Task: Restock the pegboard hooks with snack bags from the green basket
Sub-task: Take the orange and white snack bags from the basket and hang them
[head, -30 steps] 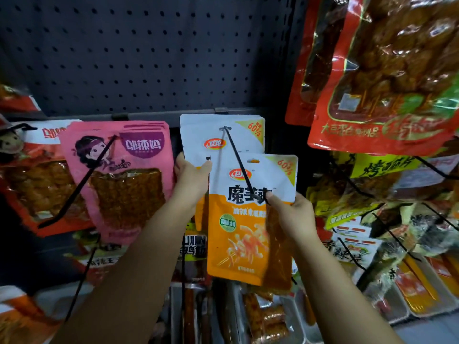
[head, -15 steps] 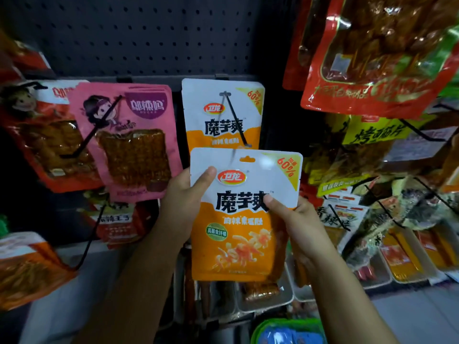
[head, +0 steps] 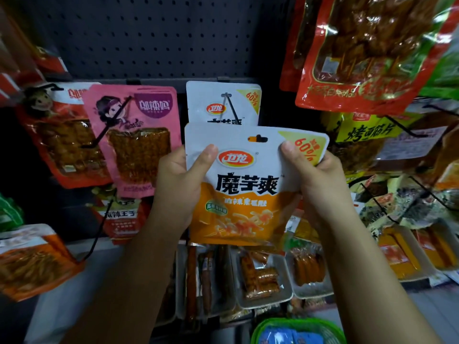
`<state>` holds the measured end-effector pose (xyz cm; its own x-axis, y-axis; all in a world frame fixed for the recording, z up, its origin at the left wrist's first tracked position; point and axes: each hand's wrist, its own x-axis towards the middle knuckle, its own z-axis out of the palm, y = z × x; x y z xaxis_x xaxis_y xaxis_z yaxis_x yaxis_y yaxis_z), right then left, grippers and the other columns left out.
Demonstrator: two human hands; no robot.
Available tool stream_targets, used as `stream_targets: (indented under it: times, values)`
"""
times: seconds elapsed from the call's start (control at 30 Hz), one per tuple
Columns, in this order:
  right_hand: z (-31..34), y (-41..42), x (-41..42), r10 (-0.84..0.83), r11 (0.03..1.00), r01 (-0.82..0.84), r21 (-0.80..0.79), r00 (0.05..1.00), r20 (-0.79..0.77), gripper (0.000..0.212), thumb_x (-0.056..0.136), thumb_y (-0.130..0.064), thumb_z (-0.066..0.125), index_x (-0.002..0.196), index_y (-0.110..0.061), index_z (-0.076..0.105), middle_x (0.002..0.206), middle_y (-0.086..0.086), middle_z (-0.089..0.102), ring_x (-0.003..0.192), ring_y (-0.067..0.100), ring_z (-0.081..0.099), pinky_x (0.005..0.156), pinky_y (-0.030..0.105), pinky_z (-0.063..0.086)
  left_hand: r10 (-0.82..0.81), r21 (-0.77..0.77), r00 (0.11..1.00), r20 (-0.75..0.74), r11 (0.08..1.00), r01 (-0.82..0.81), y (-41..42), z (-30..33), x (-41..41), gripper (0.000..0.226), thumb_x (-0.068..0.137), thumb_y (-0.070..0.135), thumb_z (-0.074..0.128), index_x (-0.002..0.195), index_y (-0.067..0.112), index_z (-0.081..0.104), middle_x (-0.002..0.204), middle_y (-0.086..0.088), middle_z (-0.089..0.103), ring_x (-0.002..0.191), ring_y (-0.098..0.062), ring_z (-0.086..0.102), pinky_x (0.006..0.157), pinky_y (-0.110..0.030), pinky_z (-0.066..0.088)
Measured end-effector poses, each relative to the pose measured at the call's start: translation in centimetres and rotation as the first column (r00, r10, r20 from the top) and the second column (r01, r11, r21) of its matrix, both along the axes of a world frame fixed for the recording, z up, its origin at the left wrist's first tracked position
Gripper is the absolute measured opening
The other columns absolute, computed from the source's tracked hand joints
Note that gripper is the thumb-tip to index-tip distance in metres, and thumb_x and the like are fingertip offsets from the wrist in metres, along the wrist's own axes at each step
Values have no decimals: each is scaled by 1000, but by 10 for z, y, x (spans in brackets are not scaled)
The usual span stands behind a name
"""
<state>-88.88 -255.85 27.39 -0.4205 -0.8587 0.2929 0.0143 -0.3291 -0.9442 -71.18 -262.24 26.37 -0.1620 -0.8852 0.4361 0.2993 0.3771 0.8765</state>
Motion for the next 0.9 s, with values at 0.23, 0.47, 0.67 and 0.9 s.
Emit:
stream_targets:
  times: [0.23, 0.47, 0.67, 0.9]
  values:
    - [3, -13, 1, 29, 999, -28, 37, 999, -20, 12, 88, -26, 66, 80, -20, 73, 83, -4, 77, 76, 10, 73, 60, 19, 54, 8, 118, 1000, -7, 993, -7, -8, -6, -3, 19, 88, 24, 59, 104, 20, 68, 105, -4, 73, 98, -23, 69, 82, -38, 56]
    - [-15, -28, -4, 50, 996, -49, 80, 999, -6, 9, 89, -26, 65, 87, -23, 73, 92, 0, 76, 84, 16, 73, 65, 23, 56, 33, 177, 999, 31, 983, -38, -21, -18, -4, 15, 91, 20, 58, 102, 23, 69, 103, -1, 74, 97, -20, 70, 80, -34, 57]
    - [-23, -44, -16, 1, 989, 9, 148, 998, -68, 7, 89, -18, 64, 93, -19, 70, 93, 0, 76, 85, 19, 73, 72, 34, 60, 92, 99, 986, 140, 989, -107, -41, -23, 5, 19, 80, 32, 66, 99, 30, 70, 98, 5, 75, 93, -16, 70, 78, -34, 58]
    - [-17, -93, -22, -139, 976, 167, 139, 971, -194, 10, 91, -15, 62, 86, -22, 67, 79, -6, 70, 61, -4, 64, 50, 14, 48, 252, -25, 900, 355, 965, -261, -97, -15, -2, 14, 89, 26, 63, 87, 12, 65, 83, -7, 62, 77, -22, 60, 71, -40, 48]
